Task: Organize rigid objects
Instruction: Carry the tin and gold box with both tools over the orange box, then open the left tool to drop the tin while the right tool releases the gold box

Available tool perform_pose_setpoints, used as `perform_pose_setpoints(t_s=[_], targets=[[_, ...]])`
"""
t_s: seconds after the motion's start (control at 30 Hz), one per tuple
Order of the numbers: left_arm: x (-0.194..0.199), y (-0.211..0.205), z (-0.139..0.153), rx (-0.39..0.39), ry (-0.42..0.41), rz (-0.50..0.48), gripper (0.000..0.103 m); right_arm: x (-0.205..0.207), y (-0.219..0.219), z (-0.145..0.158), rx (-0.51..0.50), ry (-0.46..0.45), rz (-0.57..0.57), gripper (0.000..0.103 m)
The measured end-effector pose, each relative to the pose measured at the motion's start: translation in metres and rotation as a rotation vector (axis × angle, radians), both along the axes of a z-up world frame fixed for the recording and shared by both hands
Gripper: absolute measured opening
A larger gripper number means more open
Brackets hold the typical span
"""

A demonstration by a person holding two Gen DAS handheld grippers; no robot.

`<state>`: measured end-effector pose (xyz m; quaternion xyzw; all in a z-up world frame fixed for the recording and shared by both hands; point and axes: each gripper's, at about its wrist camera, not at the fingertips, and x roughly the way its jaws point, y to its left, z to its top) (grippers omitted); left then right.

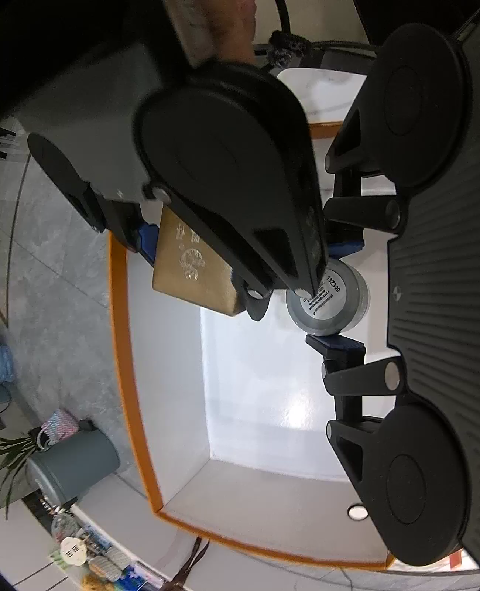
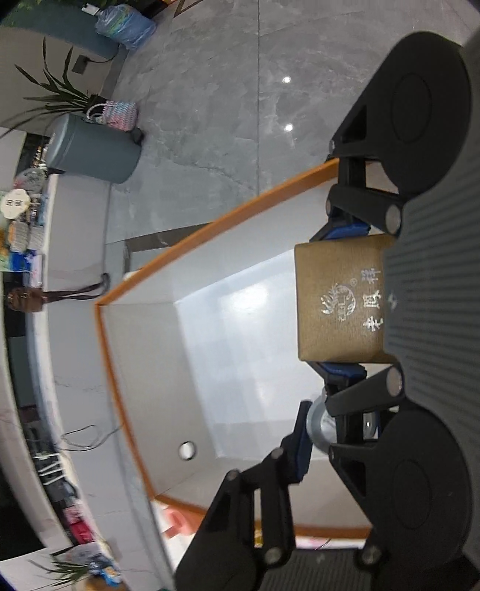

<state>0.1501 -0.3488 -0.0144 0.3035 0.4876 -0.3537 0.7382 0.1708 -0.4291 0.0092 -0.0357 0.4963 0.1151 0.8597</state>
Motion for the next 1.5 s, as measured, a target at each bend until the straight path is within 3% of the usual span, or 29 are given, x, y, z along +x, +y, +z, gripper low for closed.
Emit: perform_pose_setpoints(t_s=[0.37,1.0,1.23,1.5], targets=[[0.003,-0.002,-0.013,-0.031,0.028,0.0,0.047,0.003,0.005,-0.013,-0.043,0.057,0.032,0.059],[0.029,-0.006,-0.036,0.027,0.093,0.013,0.047,0.012,0.004,-0.024,-0.037,0.096,0.054,0.06],[0.047,-0.001,-0.034,-0.016,0.111,0.07,0.056,0.013,0.011,-0.025,-0.057,0.099,0.048,0.06],[0.051,-0.001,-0.035,-0.006,0.095,0.068,0.056,0.011,0.012,-0.025,-0.054,0.095,0.04,0.063]])
